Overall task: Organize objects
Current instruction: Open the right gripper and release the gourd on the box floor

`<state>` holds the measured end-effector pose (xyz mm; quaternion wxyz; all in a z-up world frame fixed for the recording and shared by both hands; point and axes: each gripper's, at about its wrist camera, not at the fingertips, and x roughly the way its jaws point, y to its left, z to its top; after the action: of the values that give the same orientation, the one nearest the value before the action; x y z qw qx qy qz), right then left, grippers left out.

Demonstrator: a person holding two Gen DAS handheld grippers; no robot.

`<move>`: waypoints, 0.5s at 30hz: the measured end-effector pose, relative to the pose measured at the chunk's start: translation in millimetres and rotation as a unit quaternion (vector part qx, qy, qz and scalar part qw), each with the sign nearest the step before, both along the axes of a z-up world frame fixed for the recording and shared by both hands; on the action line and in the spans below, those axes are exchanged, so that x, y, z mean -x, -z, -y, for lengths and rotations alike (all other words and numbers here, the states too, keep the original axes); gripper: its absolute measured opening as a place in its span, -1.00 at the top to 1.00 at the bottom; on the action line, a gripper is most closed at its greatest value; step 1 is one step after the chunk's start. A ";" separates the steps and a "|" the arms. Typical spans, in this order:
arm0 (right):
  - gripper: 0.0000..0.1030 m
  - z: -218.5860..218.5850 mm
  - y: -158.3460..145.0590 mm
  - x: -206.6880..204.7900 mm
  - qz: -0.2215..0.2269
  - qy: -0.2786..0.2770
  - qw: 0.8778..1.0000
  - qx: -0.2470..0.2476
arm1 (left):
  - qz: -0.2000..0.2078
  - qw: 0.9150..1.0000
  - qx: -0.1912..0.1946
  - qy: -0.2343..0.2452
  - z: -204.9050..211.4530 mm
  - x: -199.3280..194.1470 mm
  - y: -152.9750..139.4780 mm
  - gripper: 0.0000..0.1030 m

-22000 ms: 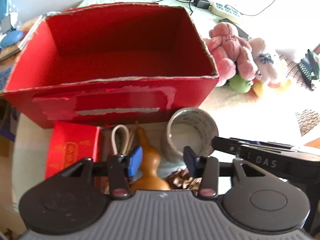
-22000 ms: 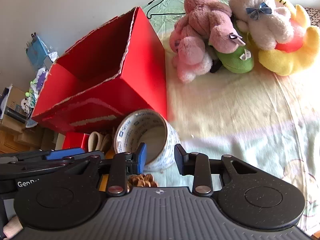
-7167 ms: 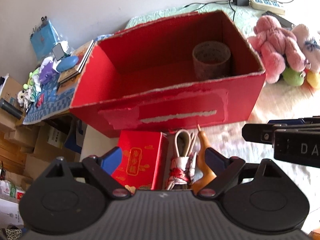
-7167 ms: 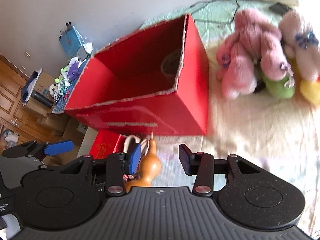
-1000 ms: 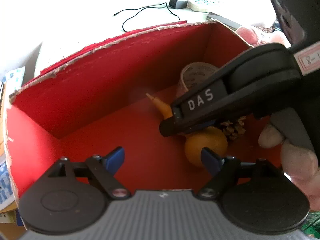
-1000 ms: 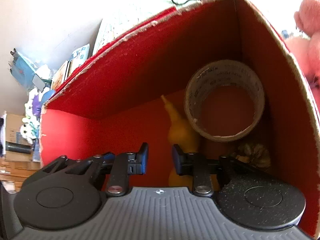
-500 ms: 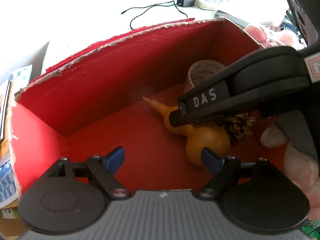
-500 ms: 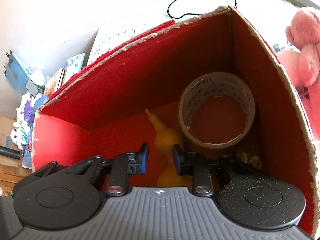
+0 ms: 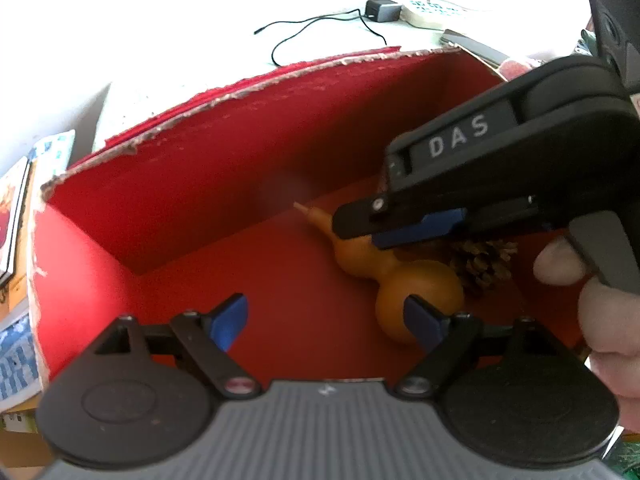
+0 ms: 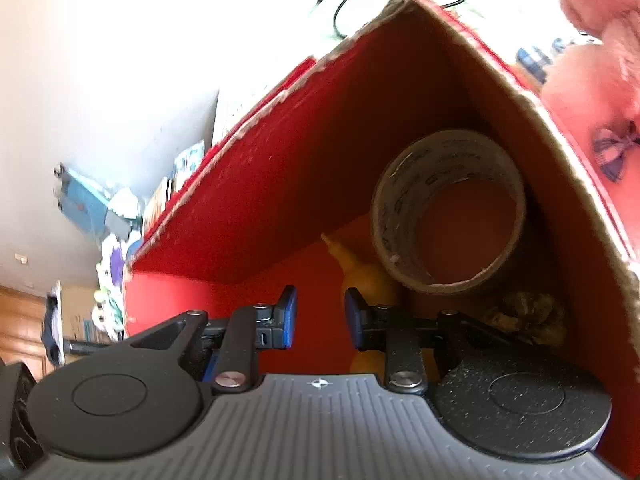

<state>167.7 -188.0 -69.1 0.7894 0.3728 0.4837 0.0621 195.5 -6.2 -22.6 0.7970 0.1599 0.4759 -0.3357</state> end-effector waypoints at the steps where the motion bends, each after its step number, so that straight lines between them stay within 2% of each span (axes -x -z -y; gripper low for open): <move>1: 0.43 0.2 -1.6 1.4 0.002 0.002 1.000 0.003 | 0.002 1.000 -0.001 -0.001 0.9 0.0 0.2 -0.66; 15: 0.43 -6.5 -6.2 3.8 0.013 -0.005 1.000 0.021 | 0.008 1.000 -0.008 -0.004 3.6 0.9 -0.8 -0.66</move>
<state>163.9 -181.5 -62.9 0.8028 0.3529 0.4766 0.0612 194.6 -9.8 -21.7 0.8011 0.1670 0.4723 -0.3274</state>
